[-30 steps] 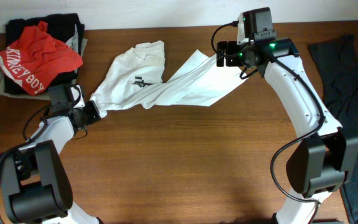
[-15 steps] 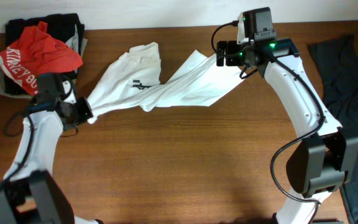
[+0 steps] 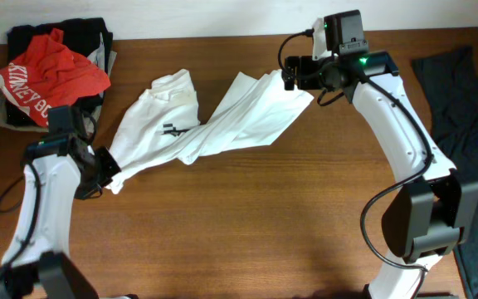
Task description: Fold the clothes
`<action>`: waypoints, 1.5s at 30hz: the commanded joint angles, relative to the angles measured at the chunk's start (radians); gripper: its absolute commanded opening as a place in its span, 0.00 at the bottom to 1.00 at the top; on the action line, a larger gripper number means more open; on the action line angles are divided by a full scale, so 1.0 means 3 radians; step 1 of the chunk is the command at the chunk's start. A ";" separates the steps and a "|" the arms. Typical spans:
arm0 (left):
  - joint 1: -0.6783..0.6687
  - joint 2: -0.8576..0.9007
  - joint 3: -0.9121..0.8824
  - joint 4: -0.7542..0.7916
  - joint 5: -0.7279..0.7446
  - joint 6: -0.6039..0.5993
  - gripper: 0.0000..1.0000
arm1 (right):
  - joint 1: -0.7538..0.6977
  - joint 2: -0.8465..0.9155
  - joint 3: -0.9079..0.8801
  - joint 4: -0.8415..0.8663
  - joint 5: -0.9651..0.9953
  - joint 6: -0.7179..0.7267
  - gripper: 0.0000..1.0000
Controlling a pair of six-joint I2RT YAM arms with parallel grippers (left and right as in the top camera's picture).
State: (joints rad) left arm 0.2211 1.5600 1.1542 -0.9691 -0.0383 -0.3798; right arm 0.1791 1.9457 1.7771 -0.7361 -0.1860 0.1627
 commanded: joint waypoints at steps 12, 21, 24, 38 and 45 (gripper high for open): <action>-0.0018 -0.0336 0.0014 -0.0092 0.0280 -0.0144 0.00 | 0.0556 0.0487 -0.0020 0.1373 0.0310 0.0106 0.99; -0.0018 -0.0336 -0.0009 -0.0031 0.0280 -0.0144 0.00 | 0.0553 0.1005 -0.0020 0.1714 0.0932 0.0287 0.95; -0.0018 -0.0334 -0.0075 0.0045 0.0280 -0.0144 0.01 | 0.0512 0.1164 -0.0019 0.1784 0.0922 0.0333 0.93; -0.0018 -0.0333 -0.0209 0.0268 0.0292 -0.0219 0.01 | 0.0417 0.1486 -0.0019 0.1872 0.0998 0.0429 0.73; -0.0018 -0.0333 -0.0209 0.0315 0.0292 -0.0219 0.01 | 0.0417 0.1504 -0.0019 0.1923 0.0999 0.0448 0.55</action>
State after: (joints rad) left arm 0.2199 1.4639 1.1004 -0.8822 0.0380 -0.4316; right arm 0.3080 2.3821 1.7760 -0.1688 0.0940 0.2897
